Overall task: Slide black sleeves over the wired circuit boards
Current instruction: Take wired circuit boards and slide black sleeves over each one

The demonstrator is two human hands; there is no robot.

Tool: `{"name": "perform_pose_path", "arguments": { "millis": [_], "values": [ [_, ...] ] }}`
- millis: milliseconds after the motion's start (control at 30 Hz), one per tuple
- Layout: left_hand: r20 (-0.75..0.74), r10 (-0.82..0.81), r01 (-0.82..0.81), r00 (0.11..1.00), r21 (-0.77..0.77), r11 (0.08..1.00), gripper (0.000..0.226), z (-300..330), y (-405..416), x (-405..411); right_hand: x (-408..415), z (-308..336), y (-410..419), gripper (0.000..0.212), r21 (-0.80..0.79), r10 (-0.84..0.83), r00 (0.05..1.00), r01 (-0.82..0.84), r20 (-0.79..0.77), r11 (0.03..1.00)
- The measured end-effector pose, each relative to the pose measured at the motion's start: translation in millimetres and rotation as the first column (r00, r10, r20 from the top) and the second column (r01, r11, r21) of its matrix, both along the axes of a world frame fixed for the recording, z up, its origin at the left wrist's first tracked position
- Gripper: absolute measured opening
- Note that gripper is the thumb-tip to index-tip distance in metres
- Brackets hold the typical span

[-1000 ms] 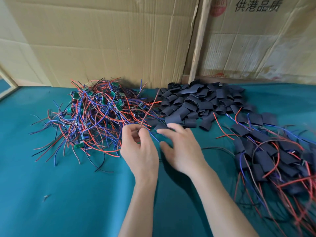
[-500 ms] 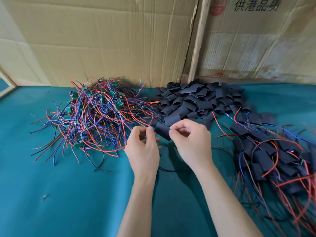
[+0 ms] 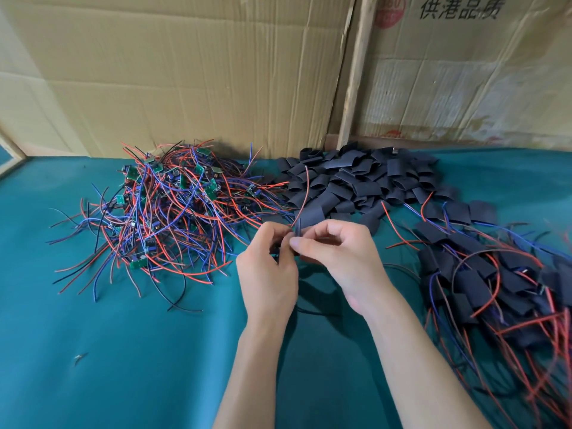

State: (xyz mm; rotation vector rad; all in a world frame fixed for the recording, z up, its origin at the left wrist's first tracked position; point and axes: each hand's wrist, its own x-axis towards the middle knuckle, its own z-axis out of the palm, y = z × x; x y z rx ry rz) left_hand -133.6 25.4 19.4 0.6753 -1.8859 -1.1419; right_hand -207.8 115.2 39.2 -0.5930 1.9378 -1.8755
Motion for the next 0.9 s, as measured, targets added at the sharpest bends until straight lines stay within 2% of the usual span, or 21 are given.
{"name": "perform_pose_path", "arguments": {
  "millis": [133,200,267,333,400,567,633,833,900],
  "values": [
    [-0.001,-0.048,0.048,0.999,-0.038,0.998,0.028,0,2,-1,-1,1,2,0.021,-0.051,0.036,0.997,-0.032,0.068,0.998],
    [-0.009,-0.067,0.067,0.998,-0.028,0.997,0.024,-2,2,-2,-3,2,5,0.019,-0.052,0.011,0.996,-0.006,0.09,0.999],
    [-0.022,-0.086,0.086,0.996,-0.01,0.996,0.017,-4,1,-3,-7,3,8,0.017,-0.065,-0.059,0.993,0.066,0.103,0.996],
    [-0.02,-0.113,0.113,0.993,0.01,0.994,0.015,-6,1,-4,-15,2,13,0.029,-0.073,-0.176,0.98,0.183,0.093,0.98],
    [-0.007,-0.149,0.15,0.989,0.035,0.988,0.015,-5,4,-4,-20,1,18,0.03,-0.095,-0.222,0.97,0.231,0.099,0.968],
    [-0.042,-0.187,0.191,0.982,0.146,0.971,0.017,-4,9,-6,-16,-1,18,0.029,-0.11,-0.108,0.993,0.112,0.049,0.988],
    [-0.076,-0.162,0.174,0.984,0.178,0.969,0.019,-3,7,-5,-16,1,18,0.02,-0.11,-0.052,0.998,0.056,0.037,0.992],
    [-0.101,-0.213,0.228,0.972,0.169,0.959,0.017,-1,6,-5,-16,7,24,0.017,-0.195,0.152,0.985,-0.133,0.085,0.972],
    [-0.098,-0.22,0.234,0.971,0.166,0.958,0.018,-1,5,-5,-16,8,26,0.023,-0.205,0.159,0.983,-0.138,0.087,0.969]
  ]
}}
